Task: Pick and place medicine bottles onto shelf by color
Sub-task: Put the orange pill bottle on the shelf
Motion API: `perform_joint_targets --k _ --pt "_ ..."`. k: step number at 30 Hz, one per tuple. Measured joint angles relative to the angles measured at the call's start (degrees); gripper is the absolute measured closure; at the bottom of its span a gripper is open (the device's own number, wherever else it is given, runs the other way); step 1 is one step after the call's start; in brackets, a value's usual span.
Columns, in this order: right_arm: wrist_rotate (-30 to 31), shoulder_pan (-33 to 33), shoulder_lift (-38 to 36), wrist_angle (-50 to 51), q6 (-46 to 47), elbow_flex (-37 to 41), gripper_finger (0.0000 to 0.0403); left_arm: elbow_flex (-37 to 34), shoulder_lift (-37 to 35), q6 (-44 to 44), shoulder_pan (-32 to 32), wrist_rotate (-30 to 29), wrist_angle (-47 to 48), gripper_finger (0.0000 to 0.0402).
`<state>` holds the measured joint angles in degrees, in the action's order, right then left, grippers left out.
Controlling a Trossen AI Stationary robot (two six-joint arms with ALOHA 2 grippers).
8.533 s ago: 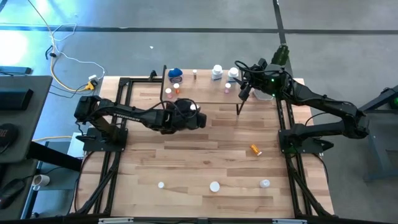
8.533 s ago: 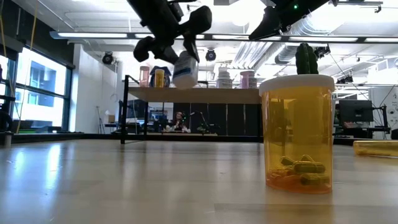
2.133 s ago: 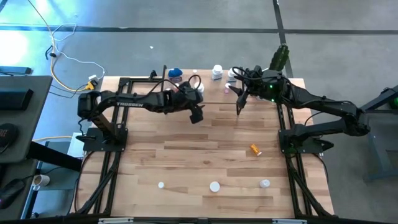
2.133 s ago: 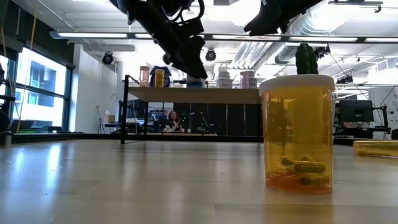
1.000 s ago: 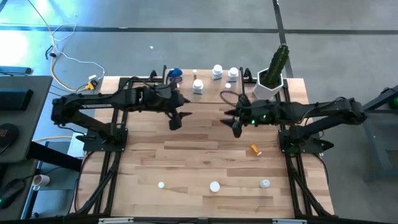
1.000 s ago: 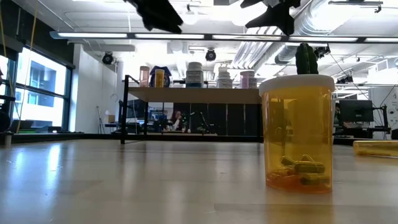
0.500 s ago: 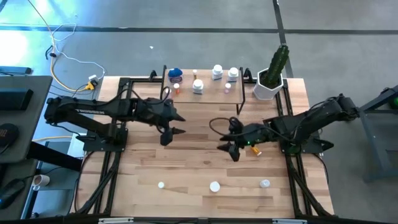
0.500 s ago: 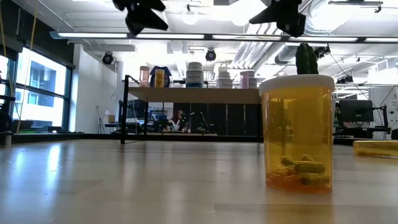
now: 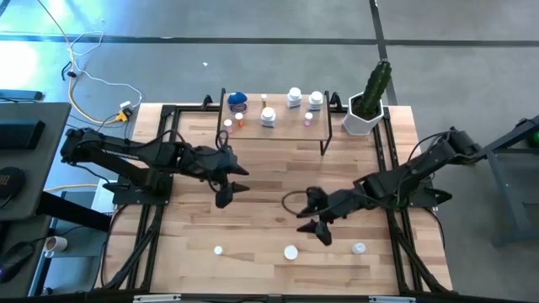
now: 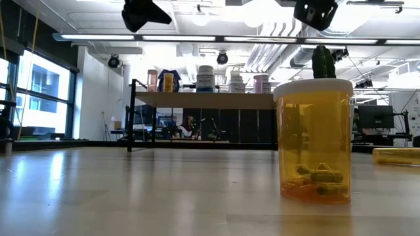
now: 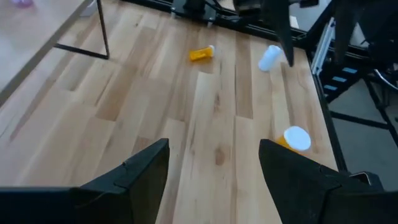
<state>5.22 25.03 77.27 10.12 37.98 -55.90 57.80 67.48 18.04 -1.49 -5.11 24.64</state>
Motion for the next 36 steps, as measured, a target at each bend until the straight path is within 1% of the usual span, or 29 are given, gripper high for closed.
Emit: perform_joint_targets --k 4,9,14,17,19,21,24,29,36 --pt "-1.2 1.2 2.8 -1.3 -4.1 0.0 0.0181 0.0 0.0 1.1 -2.2 -1.0 0.0 0.0163" --pt "-4.4 1.7 6.0 -5.8 -8.4 0.0 0.0179 0.0 0.0 4.3 -3.9 -2.0 0.5 0.0163" --pt "-4.9 1.6 7.9 -7.4 -10.1 0.0 0.016 0.0 0.0 6.9 -5.0 -3.1 1.8 0.0163" --pt "-5.0 1.6 8.3 -7.4 -13.1 0.0 0.0144 0.0 0.0 7.3 -5.0 -3.2 2.4 0.0163" --pt "-5.0 1.6 8.4 -7.5 -15.8 0.0 0.0134 0.0 0.0 7.4 -5.0 -3.3 2.7 0.0163" --pt "-4.6 1.9 8.4 -7.8 -20.6 0.0 0.0128 0.0 0.0 7.5 -5.0 -3.3 2.7 0.0163" --pt "-4.4 2.4 8.4 -8.6 -26.6 0.0 0.0125 0.0 0.0 7.5 -4.9 -3.3 2.7 0.0163" --pt "-4.4 2.9 9.9 -9.6 -28.0 0.0 0.0125 0.0 0.0 7.5 -4.9 -3.3 2.7 0.0163" --pt "-4.8 4.4 15.3 -12.7 -32.0 0.0 0.0125 0.0 0.0 7.3 -4.9 -4.5 3.1 0.0163"
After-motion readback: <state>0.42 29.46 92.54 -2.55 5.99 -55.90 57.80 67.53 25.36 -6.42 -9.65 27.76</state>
